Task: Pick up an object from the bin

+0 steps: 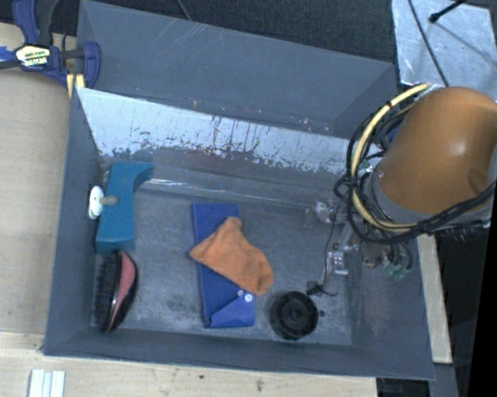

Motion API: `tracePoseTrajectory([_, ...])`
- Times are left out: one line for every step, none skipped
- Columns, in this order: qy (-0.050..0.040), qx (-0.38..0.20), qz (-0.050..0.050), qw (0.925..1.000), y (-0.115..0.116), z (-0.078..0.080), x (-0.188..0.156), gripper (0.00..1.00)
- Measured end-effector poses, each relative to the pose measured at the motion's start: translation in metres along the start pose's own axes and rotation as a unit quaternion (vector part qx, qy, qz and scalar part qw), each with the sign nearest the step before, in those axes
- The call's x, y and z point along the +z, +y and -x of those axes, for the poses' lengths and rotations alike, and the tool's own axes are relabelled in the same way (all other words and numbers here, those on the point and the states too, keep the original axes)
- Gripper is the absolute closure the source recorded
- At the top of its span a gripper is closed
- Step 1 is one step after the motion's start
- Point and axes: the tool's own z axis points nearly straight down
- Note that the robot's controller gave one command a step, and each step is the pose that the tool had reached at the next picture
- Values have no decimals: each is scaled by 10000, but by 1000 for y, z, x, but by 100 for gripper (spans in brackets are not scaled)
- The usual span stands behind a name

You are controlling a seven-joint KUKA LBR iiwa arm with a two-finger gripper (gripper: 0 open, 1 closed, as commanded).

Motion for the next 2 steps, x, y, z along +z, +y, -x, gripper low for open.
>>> tracePoseTrajectory([-45,-1,-1,10000,0,2,-4,0])
tracePoseTrajectory([-86,-345,-8,9994,30,46,27,0])
